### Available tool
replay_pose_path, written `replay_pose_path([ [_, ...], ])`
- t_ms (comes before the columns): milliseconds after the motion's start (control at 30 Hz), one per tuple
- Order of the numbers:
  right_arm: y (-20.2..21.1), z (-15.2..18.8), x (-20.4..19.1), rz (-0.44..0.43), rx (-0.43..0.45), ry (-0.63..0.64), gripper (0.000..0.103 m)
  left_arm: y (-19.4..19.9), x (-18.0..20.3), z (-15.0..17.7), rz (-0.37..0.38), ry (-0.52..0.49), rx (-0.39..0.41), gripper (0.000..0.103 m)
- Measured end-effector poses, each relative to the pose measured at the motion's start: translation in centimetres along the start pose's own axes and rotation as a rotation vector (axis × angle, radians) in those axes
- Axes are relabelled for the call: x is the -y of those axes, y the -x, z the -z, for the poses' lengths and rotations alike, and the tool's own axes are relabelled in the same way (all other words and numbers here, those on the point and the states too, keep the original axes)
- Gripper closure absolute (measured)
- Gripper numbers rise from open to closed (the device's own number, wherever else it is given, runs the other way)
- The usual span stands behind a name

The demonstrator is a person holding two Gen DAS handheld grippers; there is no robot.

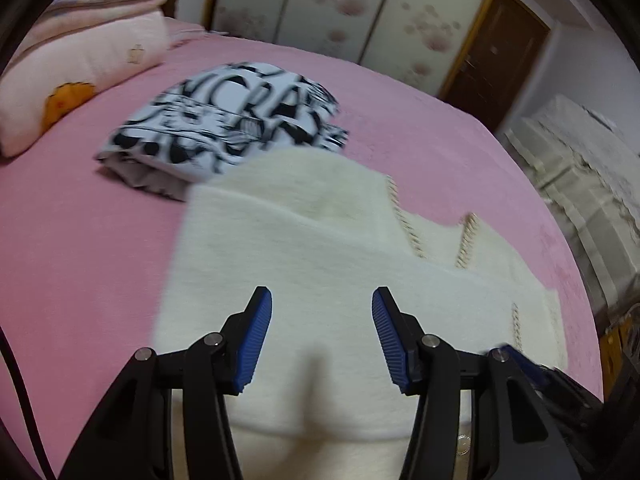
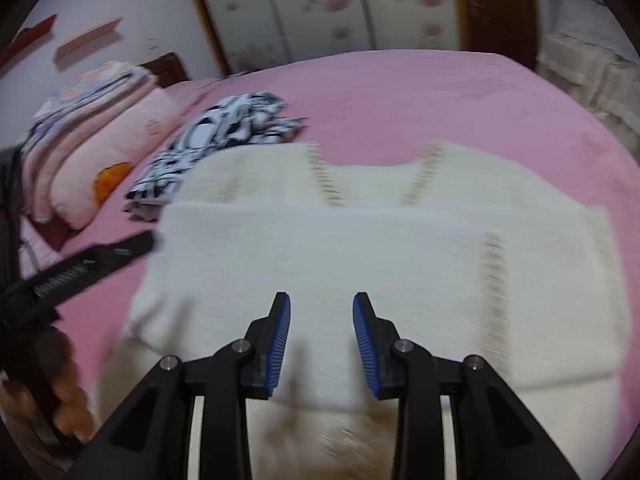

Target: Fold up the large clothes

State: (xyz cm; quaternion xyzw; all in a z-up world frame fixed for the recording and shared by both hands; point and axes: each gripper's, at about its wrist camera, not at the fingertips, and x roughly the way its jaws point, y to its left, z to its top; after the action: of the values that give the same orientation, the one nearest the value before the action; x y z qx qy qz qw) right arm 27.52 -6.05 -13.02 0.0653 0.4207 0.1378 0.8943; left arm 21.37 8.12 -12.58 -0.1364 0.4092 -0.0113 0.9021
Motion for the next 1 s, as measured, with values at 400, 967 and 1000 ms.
replay_pose_path([
  [400,-5.0,-2.3,7.7,0.172,-0.033,-0.135,0.103,-9.1,-3.9,-2.6,-0.136,-0.009,-0.121,0.053],
  [967,-2.8,0.2,13.1,0.222,0.007,-0.287,0.099,-9.1,-4.6,-2.2,-0.152,-0.068,-0.121,0.05],
  [1000,-2.7,0.2,13.1,0.216,0.008,-0.294,0.099,-9.1,-4.6,-2.2,-0.153,-0.068,-0.124,0.05],
])
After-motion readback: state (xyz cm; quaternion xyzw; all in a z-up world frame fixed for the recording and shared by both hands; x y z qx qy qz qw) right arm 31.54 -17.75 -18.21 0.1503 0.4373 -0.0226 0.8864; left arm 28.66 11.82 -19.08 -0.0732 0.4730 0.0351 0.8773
